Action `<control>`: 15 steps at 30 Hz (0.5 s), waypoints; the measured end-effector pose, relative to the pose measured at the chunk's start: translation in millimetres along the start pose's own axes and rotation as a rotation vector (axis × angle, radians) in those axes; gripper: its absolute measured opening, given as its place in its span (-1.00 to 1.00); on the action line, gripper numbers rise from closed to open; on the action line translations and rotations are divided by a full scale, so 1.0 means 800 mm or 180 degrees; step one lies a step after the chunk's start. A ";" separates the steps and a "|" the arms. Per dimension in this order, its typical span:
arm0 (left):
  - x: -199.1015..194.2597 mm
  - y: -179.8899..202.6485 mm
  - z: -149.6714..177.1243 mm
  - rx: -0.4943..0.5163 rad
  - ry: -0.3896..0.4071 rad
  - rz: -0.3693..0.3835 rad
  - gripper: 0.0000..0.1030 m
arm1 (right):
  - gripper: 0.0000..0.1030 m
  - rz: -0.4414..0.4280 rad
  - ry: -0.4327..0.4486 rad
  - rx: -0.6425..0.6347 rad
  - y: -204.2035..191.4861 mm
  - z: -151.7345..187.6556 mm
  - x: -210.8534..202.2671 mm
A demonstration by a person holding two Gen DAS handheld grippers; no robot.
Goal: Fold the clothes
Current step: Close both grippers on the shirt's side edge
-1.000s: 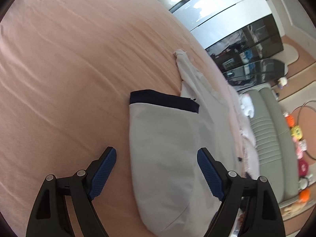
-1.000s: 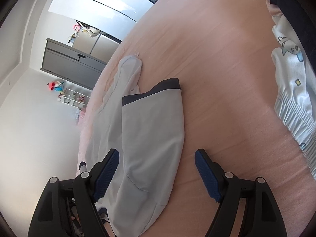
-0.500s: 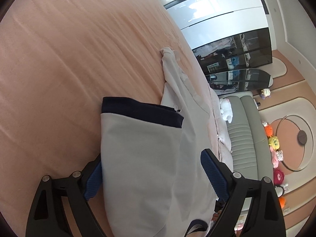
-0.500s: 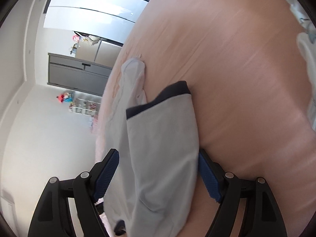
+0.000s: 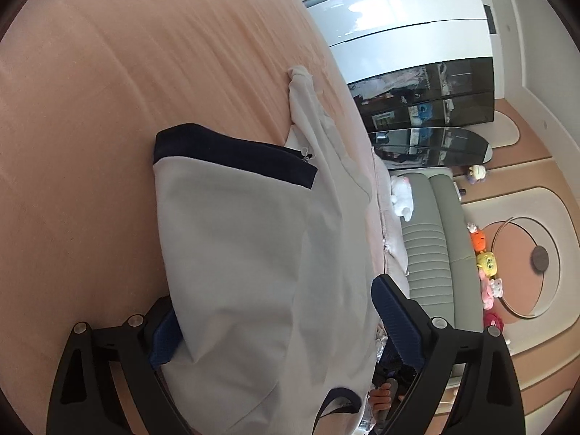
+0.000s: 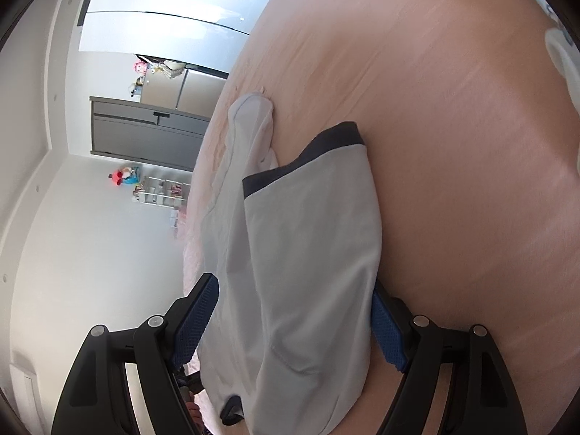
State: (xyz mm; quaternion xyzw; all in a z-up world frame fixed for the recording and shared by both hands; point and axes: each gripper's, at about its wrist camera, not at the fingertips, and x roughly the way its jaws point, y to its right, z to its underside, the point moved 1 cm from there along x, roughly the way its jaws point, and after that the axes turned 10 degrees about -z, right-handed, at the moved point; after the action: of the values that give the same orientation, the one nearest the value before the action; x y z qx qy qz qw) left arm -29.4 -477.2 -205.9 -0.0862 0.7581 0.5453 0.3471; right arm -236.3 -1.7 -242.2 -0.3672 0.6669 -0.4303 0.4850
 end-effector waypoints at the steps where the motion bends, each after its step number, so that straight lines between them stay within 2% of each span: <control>1: 0.001 -0.001 -0.001 -0.0041 0.0025 -0.0030 0.84 | 0.54 0.0013 0.0022 -0.0014 0.001 0.001 -0.001; 6: 0.009 0.007 -0.010 -0.0065 -0.0005 -0.0185 0.95 | 0.54 0.0197 0.0003 -0.0143 -0.004 0.001 0.007; 10: 0.008 0.008 -0.001 0.0026 0.0144 -0.0176 0.95 | 0.48 0.0210 0.0072 -0.0204 -0.001 0.004 0.001; 13: 0.009 0.011 0.004 0.0082 0.0274 -0.0265 0.96 | 0.31 0.0304 0.0142 -0.0295 -0.001 0.009 -0.003; 15: 0.011 0.014 0.006 0.0118 0.0349 -0.0333 0.96 | 0.11 0.0353 0.0210 -0.0343 0.001 0.012 -0.006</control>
State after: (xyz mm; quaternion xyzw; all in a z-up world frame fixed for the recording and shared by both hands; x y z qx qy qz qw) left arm -39.1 -466.2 -203.4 -0.1489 0.7804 0.5068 0.3346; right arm -225.7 1.0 -242.6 -0.3409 0.7240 -0.3781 0.4654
